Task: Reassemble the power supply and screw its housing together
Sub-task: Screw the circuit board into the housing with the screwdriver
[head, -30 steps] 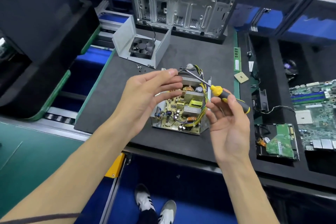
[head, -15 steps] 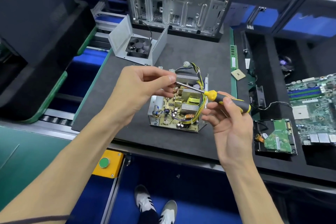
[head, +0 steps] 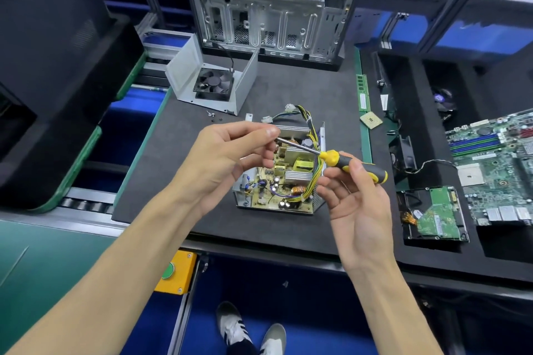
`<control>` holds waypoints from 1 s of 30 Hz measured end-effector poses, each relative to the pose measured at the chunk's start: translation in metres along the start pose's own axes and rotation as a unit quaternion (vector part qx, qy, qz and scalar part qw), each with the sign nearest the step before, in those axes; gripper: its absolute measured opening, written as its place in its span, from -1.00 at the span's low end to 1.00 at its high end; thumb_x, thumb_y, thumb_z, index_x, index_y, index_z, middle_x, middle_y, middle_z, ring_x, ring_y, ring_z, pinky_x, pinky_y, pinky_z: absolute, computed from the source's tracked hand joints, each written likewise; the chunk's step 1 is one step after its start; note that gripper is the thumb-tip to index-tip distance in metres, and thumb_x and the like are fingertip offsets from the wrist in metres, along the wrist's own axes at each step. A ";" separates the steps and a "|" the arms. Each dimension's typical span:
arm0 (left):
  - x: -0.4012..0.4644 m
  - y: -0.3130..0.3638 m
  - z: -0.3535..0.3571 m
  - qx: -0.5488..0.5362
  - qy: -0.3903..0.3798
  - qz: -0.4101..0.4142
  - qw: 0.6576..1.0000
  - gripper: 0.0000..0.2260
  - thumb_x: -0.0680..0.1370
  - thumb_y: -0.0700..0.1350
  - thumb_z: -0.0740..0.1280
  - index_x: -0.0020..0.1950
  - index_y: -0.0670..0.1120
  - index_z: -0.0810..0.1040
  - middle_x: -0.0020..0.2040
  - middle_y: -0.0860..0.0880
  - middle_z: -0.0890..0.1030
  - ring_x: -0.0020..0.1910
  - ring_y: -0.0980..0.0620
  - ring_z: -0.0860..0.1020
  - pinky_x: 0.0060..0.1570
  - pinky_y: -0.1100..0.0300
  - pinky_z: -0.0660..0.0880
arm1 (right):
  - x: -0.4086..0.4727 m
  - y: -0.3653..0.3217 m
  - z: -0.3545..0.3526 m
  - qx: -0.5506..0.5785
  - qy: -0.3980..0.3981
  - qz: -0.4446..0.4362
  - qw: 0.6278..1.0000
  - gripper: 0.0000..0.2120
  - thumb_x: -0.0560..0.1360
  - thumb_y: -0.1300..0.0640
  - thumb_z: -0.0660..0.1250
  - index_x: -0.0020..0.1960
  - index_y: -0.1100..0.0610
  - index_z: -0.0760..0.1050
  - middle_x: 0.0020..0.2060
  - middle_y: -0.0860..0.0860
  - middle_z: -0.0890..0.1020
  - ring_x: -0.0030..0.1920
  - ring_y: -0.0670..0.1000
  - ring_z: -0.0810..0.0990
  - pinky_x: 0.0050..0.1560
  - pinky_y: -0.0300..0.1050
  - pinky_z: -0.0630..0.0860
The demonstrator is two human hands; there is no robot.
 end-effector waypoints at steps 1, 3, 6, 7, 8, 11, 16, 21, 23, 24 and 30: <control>0.000 -0.001 0.001 -0.012 0.000 -0.002 1.000 -0.85 0.41 -0.12 0.51 -0.09 -0.17 0.75 -0.27 -0.08 0.64 -0.31 0.05 0.59 -0.25 0.28 0.57 | 0.000 0.001 0.001 0.006 0.002 0.004 1.000 -0.75 0.54 0.09 0.31 0.09 0.26 0.57 -0.26 0.08 0.69 -0.27 -0.01 0.69 -0.24 -0.20 0.63; 0.002 -0.002 0.003 -0.026 0.004 0.001 1.000 -0.83 0.40 -0.11 0.51 -0.08 -0.17 0.76 -0.25 -0.09 0.65 -0.29 0.05 0.60 -0.23 0.27 0.58 | 0.000 0.004 0.002 0.014 0.005 0.010 1.000 -0.72 0.53 0.08 0.31 0.10 0.27 0.56 -0.25 0.08 0.68 -0.26 -0.01 0.69 -0.23 -0.20 0.63; 0.005 -0.002 0.002 -0.028 0.013 0.007 0.999 -0.81 0.40 -0.11 0.51 -0.06 -0.18 0.75 -0.21 -0.11 0.66 -0.26 0.03 0.62 -0.20 0.26 0.60 | 0.002 0.008 0.002 0.025 0.009 0.021 0.999 -0.71 0.52 0.07 0.33 0.11 0.27 0.55 -0.24 0.08 0.68 -0.24 -0.01 0.68 -0.22 -0.21 0.63; 0.006 -0.001 0.002 -0.027 0.014 0.009 0.999 -0.81 0.41 -0.11 0.51 -0.05 -0.19 0.75 -0.20 -0.12 0.66 -0.25 0.03 0.62 -0.19 0.26 0.60 | 0.003 0.009 0.003 0.028 0.011 0.024 0.999 -0.71 0.51 0.07 0.34 0.10 0.26 0.56 -0.24 0.08 0.68 -0.24 -0.01 0.69 -0.22 -0.21 0.63; 0.007 -0.001 0.001 -0.027 0.014 0.010 0.999 -0.80 0.41 -0.12 0.51 -0.04 -0.20 0.75 -0.20 -0.12 0.66 -0.25 0.02 0.62 -0.19 0.26 0.60 | 0.003 0.010 0.003 0.030 0.012 0.025 0.999 -0.71 0.51 0.06 0.34 0.09 0.26 0.56 -0.24 0.08 0.69 -0.24 -0.01 0.69 -0.22 -0.21 0.63; 0.008 0.001 0.000 -0.022 0.012 0.013 1.000 -0.77 0.42 -0.12 0.50 0.01 -0.21 0.74 -0.17 -0.14 0.67 -0.23 0.01 0.62 -0.18 0.25 0.60 | 0.006 0.011 0.004 0.031 0.011 0.021 0.999 -0.72 0.51 0.07 0.34 0.09 0.26 0.57 -0.25 0.09 0.69 -0.25 0.00 0.69 -0.22 -0.22 0.63; 0.002 0.002 -0.020 0.037 0.054 0.050 0.997 -0.72 0.46 0.02 0.51 0.10 -0.09 0.73 -0.19 -0.08 0.67 -0.24 0.03 0.60 -0.24 0.22 0.57 | 0.013 0.005 0.002 0.018 0.002 0.000 1.000 -0.79 0.57 0.09 0.32 0.05 0.23 0.58 -0.26 0.07 0.67 -0.27 -0.01 0.67 -0.24 -0.21 0.62; -0.030 -0.040 -0.062 0.343 0.172 0.127 0.915 -0.52 0.40 0.06 0.59 0.26 0.14 0.53 0.06 0.04 0.56 0.03 0.12 0.54 0.03 0.22 0.50 | 0.023 -0.013 -0.002 -0.093 -0.029 -0.102 0.990 -0.88 0.55 0.14 0.29 -0.11 0.07 0.59 -0.36 0.01 0.60 -0.43 -0.04 0.53 -0.43 -0.22 0.42; -0.036 -0.073 -0.065 0.382 0.120 0.086 0.912 -0.32 0.36 -0.01 0.64 0.37 0.21 0.39 0.17 0.08 0.48 0.12 0.12 0.48 0.10 0.22 0.46 | 0.024 -0.015 0.001 -0.161 -0.055 -0.137 0.976 -0.89 0.49 0.09 0.32 -0.17 -0.02 0.61 -0.37 -0.04 0.59 -0.45 -0.07 0.51 -0.45 -0.27 0.38; -0.037 -0.087 -0.065 0.399 0.094 0.069 0.909 -0.24 0.34 -0.02 0.65 0.40 0.28 0.31 0.19 0.12 0.46 0.13 0.14 0.46 0.13 0.20 0.44 | 0.023 -0.015 0.003 -0.196 -0.068 -0.149 0.967 -0.89 0.47 0.07 0.32 -0.18 -0.05 0.61 -0.37 -0.08 0.59 -0.45 -0.09 0.50 -0.46 -0.29 0.38; -0.025 -0.106 -0.065 0.465 0.090 0.100 0.875 -0.24 0.37 -0.05 0.61 0.37 0.35 0.23 0.14 0.25 0.46 0.10 0.22 0.41 0.19 0.04 0.45 | 0.021 0.001 0.021 -0.351 -0.147 -0.194 0.904 -0.90 0.47 0.09 0.33 -0.23 -0.04 0.52 -0.26 -0.14 0.60 -0.37 -0.01 0.53 -0.40 -0.21 0.42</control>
Point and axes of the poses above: each hand's wrist, its own x-axis towards the middle knuckle, its own z-axis out of the palm, y = z × x, the point moved 5 cm from there along x, towards the middle knuckle
